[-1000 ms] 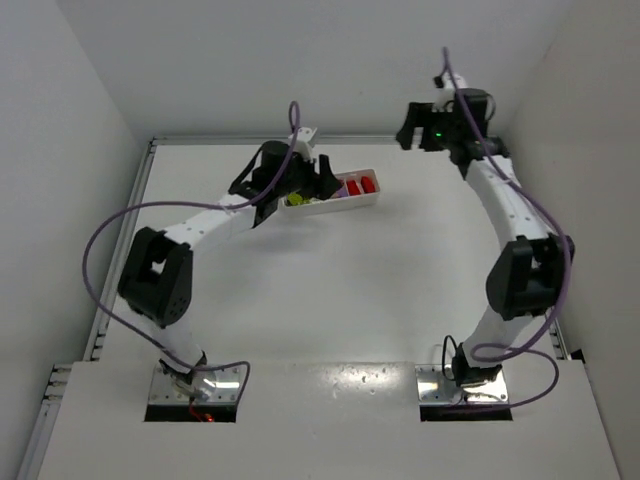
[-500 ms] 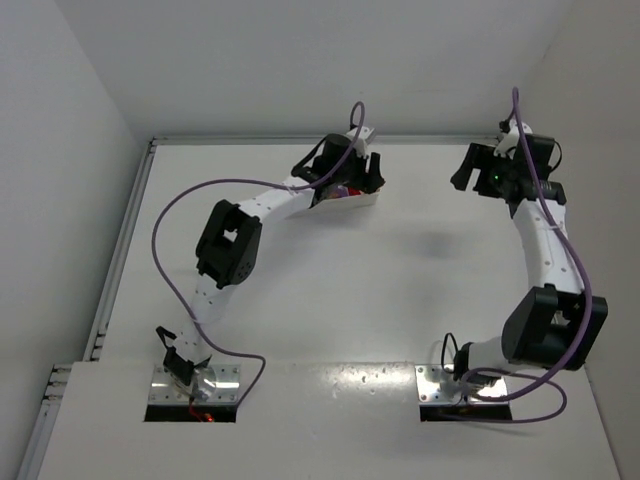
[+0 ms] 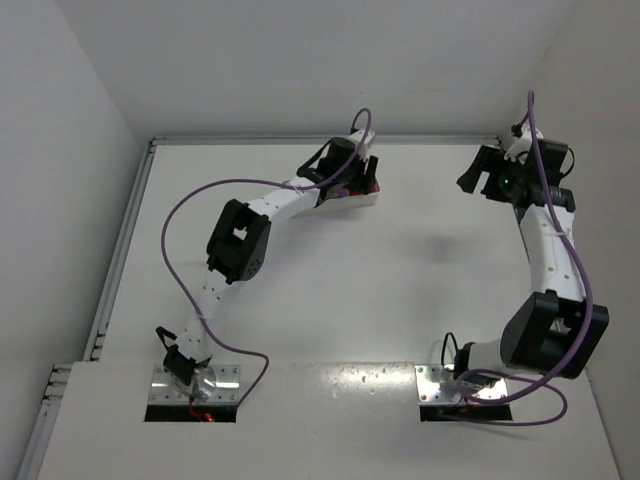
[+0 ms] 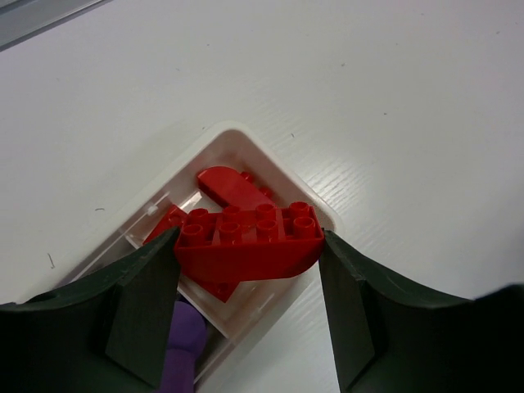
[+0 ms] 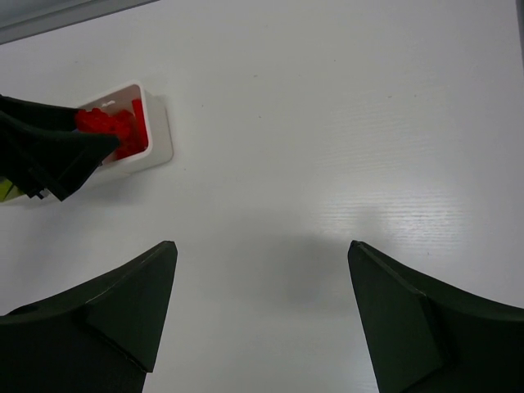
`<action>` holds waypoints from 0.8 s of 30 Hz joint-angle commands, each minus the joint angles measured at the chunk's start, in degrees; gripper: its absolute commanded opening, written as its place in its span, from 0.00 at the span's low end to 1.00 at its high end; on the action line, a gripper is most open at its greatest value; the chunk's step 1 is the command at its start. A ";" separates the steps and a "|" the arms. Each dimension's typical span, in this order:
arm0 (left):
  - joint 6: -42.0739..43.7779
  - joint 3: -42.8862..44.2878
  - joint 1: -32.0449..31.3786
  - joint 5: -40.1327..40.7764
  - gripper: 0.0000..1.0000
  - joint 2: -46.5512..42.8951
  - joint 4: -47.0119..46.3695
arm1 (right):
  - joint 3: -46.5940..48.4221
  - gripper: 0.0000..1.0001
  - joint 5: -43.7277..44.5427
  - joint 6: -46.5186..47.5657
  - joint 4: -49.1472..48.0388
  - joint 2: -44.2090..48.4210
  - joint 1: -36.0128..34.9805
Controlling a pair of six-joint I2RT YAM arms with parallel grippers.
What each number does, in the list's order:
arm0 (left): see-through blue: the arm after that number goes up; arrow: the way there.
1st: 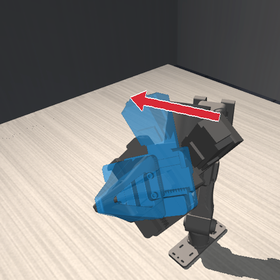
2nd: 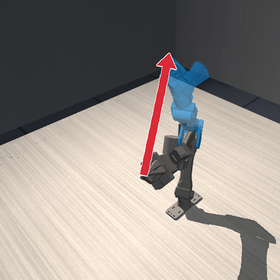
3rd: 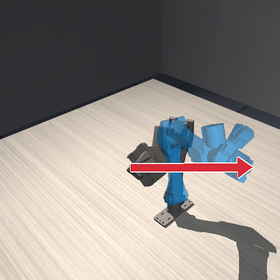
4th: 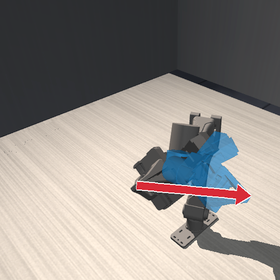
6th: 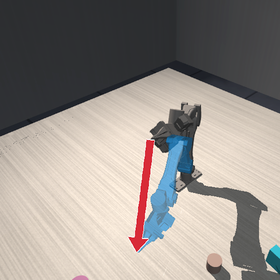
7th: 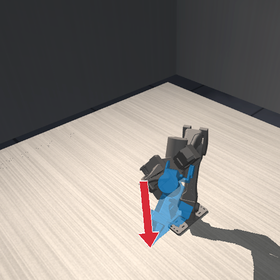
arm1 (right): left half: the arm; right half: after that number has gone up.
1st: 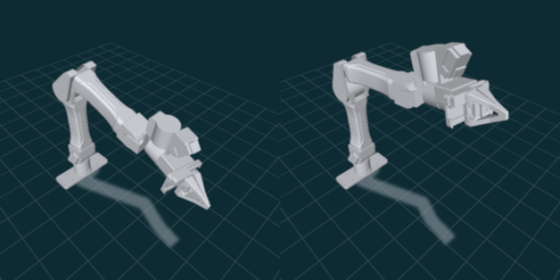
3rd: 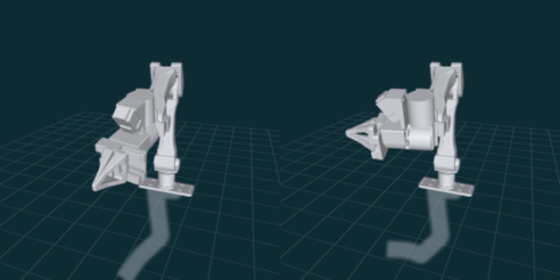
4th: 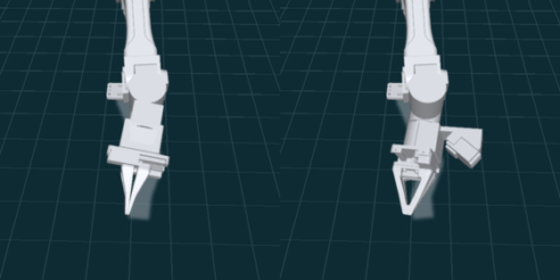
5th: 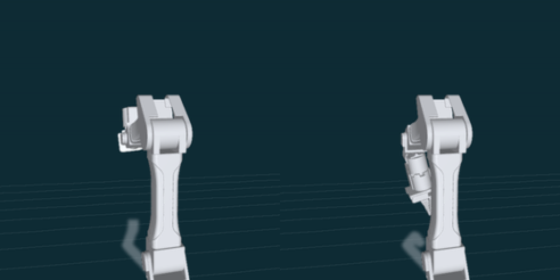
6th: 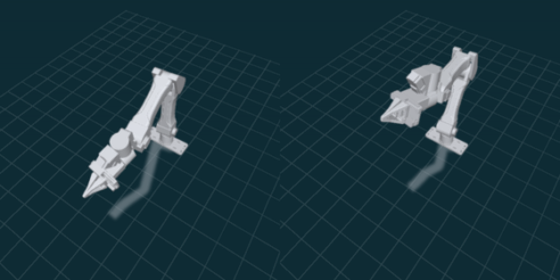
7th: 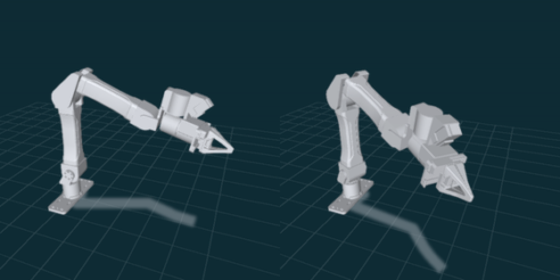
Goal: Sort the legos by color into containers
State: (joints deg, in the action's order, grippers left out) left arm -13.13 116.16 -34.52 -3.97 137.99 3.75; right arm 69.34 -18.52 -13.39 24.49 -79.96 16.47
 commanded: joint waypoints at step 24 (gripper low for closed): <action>0.21 0.57 3.05 -3.94 1.00 -16.67 8.27 | 3.87 0.89 -2.92 7.14 -2.08 -5.55 -9.69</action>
State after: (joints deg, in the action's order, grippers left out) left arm -11.44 117.10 -33.36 -6.94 132.86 9.58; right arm 70.46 -20.58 -9.93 24.05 -85.06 8.80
